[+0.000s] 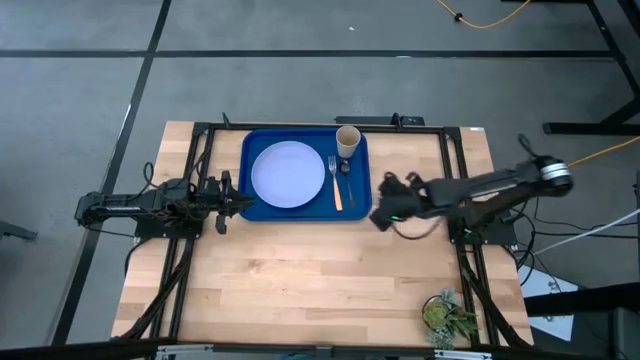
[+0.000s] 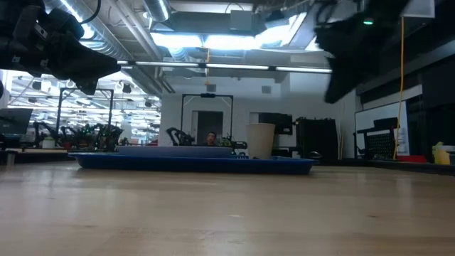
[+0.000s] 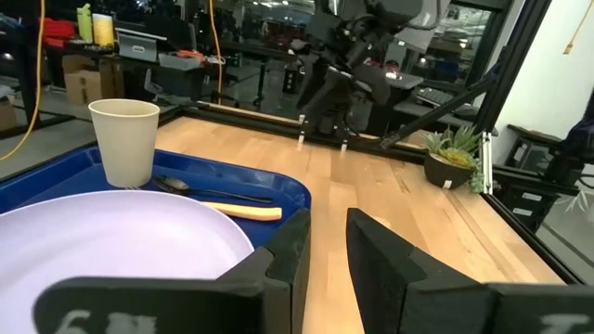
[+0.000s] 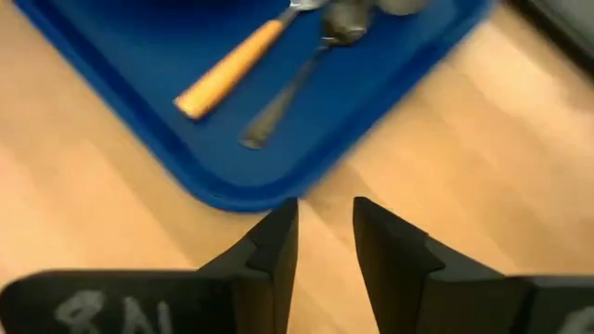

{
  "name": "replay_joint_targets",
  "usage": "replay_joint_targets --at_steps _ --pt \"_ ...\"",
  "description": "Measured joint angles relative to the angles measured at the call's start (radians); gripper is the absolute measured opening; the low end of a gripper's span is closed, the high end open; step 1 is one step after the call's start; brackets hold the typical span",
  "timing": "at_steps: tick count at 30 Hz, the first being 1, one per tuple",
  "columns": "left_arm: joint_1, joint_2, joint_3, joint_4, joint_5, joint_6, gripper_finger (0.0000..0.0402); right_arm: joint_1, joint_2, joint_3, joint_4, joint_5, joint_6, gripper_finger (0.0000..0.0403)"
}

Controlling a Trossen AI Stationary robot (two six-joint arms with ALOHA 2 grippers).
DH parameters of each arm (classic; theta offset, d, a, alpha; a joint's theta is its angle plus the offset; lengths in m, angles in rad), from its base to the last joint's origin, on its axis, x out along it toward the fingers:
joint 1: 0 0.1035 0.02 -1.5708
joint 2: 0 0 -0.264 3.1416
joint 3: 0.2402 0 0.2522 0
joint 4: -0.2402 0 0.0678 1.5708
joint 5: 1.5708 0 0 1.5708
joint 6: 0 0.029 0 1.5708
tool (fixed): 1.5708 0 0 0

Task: Pick and place plate/cup/fork/spoon on tray
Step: Adjust the black spoon

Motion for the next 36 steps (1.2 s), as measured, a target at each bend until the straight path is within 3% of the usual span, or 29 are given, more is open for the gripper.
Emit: replay_joint_targets --at_steps 2,7,12,18,23,27,33,36 --pt "0.0 0.0 0.0 0.0 0.0 0.0 0.0065 0.023 -0.091 -0.09 0.047 0.017 -0.028 0.011" --pt "0.0 0.0 0.0 0.0 0.0 0.0 0.0065 0.057 -0.281 -0.314 0.238 -0.055 -0.064 0.011" --pt "0.0 0.0 0.0 0.0 0.0 0.0 0.0065 0.117 -0.364 -0.476 0.383 -0.081 -0.035 0.011" --pt "0.0 0.0 0.0 0.0 0.0 0.0 0.0065 0.133 -0.343 -0.469 0.426 -0.112 -0.223 0.011" --pt "0.0 0.0 0.0 0.0 0.001 0.0 0.0065 0.133 -0.335 -0.456 0.56 -0.117 -0.376 0.011" --pt "0.0 0.0 0.0 0.0 0.001 0.0 0.0065 0.132 -0.338 -0.461 0.581 -0.119 -0.396 0.011" --pt "0.0 0.0 0.0 0.0 0.001 0.0 0.0065 0.132 -0.338 -0.462 0.561 -0.304 -0.516 0.011" --pt "0.0 0.0 0.0 0.0 0.001 0.0 0.0065 0.13 -0.338 -0.462 0.582 -0.323 -0.582 0.011"
